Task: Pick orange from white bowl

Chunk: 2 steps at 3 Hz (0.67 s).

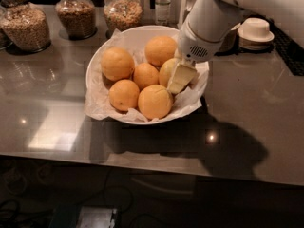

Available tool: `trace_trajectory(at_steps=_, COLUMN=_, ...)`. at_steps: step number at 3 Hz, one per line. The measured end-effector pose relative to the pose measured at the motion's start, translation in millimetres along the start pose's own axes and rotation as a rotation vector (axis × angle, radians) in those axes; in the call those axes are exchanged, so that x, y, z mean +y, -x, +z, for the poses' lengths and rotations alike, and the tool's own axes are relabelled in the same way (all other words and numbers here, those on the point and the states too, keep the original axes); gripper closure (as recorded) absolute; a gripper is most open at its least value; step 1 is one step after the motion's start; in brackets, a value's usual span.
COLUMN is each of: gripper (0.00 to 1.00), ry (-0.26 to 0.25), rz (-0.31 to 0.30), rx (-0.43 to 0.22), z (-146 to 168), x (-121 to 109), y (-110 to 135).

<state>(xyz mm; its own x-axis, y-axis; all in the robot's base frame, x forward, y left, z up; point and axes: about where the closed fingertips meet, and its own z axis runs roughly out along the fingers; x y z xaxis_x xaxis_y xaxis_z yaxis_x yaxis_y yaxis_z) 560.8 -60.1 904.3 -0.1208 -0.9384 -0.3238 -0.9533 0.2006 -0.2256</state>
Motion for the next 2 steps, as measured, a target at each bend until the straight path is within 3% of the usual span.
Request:
trace_trajectory(at_steps=1, gripper=0.52, ry=0.0, rz=0.0, rx=0.0, z=-2.4, x=-0.6, y=0.9)
trace_trajectory(at_steps=2, gripper=0.51, ry=0.004, rz=0.004, rx=-0.001, z=-2.0, x=-0.4, y=0.8)
